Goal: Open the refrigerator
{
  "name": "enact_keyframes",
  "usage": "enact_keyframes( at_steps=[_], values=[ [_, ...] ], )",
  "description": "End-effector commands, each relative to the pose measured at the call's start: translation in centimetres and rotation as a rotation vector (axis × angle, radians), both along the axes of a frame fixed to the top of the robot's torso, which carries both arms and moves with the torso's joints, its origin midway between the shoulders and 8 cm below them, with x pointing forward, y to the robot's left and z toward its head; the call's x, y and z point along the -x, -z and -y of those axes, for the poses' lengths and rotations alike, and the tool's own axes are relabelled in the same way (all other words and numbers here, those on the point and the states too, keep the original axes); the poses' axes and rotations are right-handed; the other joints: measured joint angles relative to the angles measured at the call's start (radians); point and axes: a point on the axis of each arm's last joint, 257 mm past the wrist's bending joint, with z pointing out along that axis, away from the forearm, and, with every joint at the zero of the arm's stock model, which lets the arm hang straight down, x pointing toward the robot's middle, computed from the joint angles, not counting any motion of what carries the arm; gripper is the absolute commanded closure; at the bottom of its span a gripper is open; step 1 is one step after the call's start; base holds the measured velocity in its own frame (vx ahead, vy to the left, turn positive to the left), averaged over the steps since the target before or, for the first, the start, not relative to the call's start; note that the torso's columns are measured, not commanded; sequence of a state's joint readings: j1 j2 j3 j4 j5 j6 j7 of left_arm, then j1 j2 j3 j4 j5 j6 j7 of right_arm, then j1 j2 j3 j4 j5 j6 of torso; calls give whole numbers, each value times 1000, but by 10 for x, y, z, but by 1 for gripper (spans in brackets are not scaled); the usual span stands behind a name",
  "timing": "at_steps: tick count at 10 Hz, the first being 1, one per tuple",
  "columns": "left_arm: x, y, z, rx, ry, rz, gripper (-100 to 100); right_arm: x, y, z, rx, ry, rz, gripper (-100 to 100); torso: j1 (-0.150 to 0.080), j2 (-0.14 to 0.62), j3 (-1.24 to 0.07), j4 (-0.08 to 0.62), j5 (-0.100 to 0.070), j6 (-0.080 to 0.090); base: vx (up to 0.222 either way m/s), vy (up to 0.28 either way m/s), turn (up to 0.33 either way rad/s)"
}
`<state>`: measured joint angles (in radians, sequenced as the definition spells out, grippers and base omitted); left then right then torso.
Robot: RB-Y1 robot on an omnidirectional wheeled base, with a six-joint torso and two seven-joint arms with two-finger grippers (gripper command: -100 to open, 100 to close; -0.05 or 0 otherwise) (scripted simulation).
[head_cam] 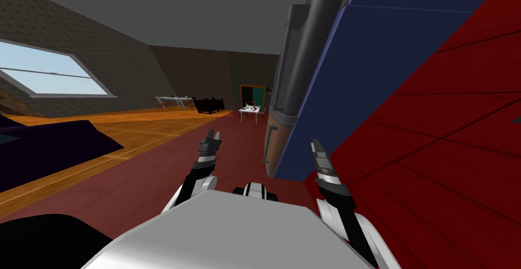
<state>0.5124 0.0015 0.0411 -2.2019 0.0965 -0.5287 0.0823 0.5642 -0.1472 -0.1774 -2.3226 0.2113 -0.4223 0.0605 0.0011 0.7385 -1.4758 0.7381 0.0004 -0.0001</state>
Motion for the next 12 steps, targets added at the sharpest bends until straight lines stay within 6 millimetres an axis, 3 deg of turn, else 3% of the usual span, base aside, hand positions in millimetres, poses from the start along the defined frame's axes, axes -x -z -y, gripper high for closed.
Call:
enact_keyframes(
  at_steps=[1,12],
  values=[
    [0,0,0,0,0,0,0,7,-11,7,152,73,12,-100,-1,0,0,0,0,0,115,96,-64],
    [0,0,0,0,0,0,0,34,-37,47,934,475,20,-100,-2,0,0,0,0,0,133,97,-78]
  ],
)
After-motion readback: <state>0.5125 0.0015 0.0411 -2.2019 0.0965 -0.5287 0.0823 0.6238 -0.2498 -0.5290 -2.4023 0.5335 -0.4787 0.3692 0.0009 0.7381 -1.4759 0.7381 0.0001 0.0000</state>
